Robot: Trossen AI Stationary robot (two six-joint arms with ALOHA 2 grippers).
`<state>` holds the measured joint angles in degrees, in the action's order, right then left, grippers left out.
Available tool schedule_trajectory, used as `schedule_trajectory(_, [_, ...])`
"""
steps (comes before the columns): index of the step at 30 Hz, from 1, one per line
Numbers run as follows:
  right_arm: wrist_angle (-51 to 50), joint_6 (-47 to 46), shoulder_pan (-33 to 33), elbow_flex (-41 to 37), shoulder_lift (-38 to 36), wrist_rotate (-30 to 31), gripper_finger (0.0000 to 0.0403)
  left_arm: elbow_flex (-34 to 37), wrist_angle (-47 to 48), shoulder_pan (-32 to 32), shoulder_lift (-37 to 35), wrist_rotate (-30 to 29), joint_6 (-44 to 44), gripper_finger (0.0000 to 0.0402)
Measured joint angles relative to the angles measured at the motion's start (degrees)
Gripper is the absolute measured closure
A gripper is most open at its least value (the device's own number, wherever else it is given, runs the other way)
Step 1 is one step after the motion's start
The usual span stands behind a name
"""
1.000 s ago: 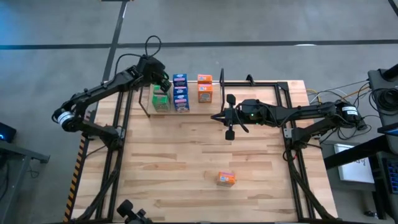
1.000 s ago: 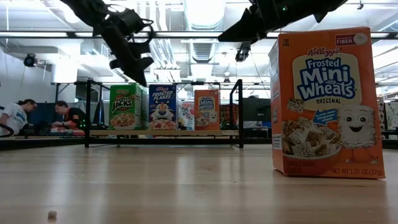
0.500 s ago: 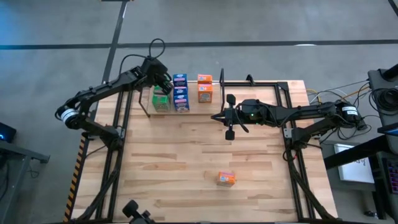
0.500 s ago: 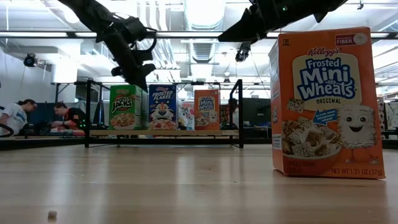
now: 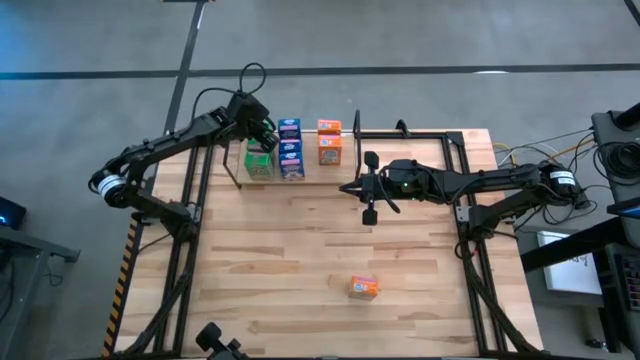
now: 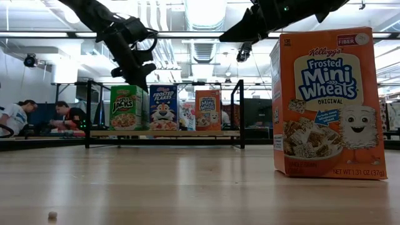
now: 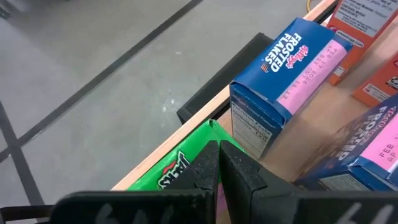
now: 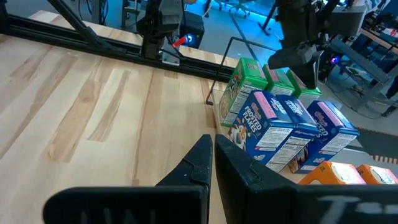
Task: Stack cereal on shelf
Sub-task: Adjust the green cereal boxes on the shelf, then put the orange cereal box on the shelf aligned with the other orange cereal box
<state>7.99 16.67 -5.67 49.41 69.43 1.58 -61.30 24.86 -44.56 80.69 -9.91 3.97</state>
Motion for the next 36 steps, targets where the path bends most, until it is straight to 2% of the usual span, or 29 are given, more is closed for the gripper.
schedule_trajectory(5, [0.02, 0.06, 0.0, 0.0, 0.0, 0.02, 0.0394, 0.07, 1.25, 0.87, -2.08, 0.02, -1.21, 0.0401])
schedule_trajectory(9, [0.01, 0.06, 0.0, 0.0, 0.0, 0.0, 0.0394, 0.13, 3.6, 5.67, -7.67, 0.0, -2.48, 0.0401])
schedule_trajectory(13, [0.02, 0.03, 0.0, 0.0, 0.0, 0.01, 0.0394, 1.97, 2.74, 16.12, -14.23, 0.02, -5.42, 0.0401])
schedule_trajectory(20, [0.0, -1.82, 0.0, 0.0, 0.0, -0.02, 0.0394, 10.59, -10.29, 40.46, -23.82, -0.26, -8.3, 0.0401])
schedule_trajectory(26, [-0.22, -3.71, 0.02, 0.0, 0.0, -0.15, 0.0394, 17.78, -20.19, 55.25, -28.25, -5.78, -9.01, 0.0401])
schedule_trajectory(30, [-2.05, -6.09, 0.02, 0.0, -0.01, -0.21, 0.0394, 21.75, -22.12, 60.06, -29.61, -6.12, -9.02, 0.0401])
schedule_trajectory(36, [-5.48, -9.16, 0.02, 0.0, 0.0, -0.26, 0.0394, 26.04, -23.82, 60.98, -30.12, -6.38, -8.51, 0.0401])
